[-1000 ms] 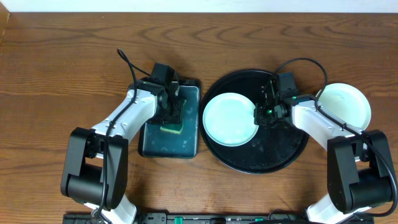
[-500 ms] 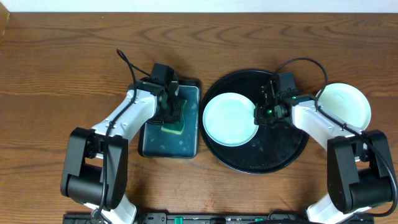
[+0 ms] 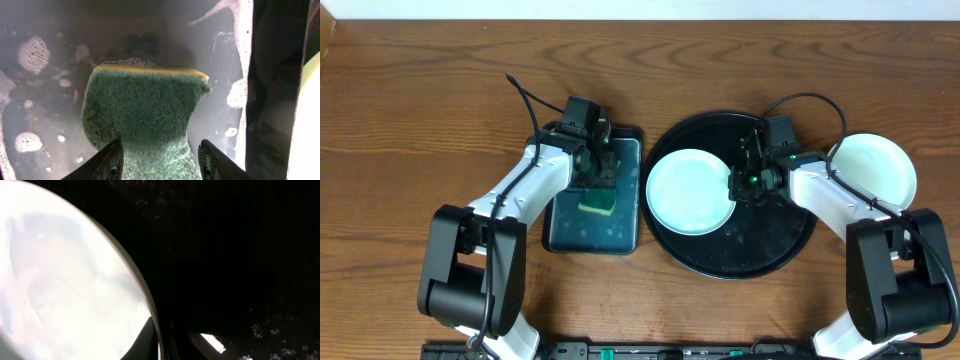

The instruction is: Clean dirty plates on tray and stack at the side

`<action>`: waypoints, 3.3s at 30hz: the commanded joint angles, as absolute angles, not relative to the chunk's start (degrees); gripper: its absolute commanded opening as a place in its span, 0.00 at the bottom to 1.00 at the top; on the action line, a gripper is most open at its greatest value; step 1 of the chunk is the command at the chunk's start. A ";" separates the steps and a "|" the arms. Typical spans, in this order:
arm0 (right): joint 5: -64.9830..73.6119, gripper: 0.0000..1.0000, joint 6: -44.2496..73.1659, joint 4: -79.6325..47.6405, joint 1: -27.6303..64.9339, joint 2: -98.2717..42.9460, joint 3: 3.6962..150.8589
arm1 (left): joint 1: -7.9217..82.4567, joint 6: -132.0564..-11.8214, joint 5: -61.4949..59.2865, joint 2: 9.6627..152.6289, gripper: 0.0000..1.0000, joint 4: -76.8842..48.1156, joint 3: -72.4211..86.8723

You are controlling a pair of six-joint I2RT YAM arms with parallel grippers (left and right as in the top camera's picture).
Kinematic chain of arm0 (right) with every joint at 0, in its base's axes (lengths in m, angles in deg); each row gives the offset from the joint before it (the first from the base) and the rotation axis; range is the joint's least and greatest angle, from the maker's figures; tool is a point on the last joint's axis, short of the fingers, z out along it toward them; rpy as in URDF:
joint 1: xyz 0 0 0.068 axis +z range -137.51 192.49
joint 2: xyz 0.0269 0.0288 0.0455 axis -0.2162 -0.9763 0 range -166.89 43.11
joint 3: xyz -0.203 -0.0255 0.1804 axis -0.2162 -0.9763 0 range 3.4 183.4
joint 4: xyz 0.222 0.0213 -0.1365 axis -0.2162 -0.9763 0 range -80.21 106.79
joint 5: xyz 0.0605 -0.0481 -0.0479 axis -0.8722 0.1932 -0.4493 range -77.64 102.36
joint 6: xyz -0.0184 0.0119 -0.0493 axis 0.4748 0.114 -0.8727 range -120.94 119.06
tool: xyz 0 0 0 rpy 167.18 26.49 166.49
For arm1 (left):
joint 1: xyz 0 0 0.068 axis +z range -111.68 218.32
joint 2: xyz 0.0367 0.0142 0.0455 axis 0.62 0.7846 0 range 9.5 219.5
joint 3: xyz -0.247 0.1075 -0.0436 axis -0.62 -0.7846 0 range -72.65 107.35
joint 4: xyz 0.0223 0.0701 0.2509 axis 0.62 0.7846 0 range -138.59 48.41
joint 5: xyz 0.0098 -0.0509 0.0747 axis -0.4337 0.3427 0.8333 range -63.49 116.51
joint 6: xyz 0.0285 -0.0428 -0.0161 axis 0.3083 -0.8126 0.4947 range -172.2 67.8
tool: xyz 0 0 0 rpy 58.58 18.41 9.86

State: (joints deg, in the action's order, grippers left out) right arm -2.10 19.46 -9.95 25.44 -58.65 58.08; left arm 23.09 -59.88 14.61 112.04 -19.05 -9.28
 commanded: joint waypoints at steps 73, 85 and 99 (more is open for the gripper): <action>28.56 0.01 1.82 -9.93 26.53 -37.47 59.58 | 22.96 -63.01 15.57 116.46 0.10 -19.14 -11.27; 44.19 0.01 -3.88 -8.23 35.56 -37.33 59.61 | 22.96 -63.01 15.59 116.46 0.11 -19.16 -11.27; 64.26 0.01 -17.04 1.24 47.14 -37.20 59.65 | 22.96 -63.01 15.57 116.46 0.11 -19.16 -11.27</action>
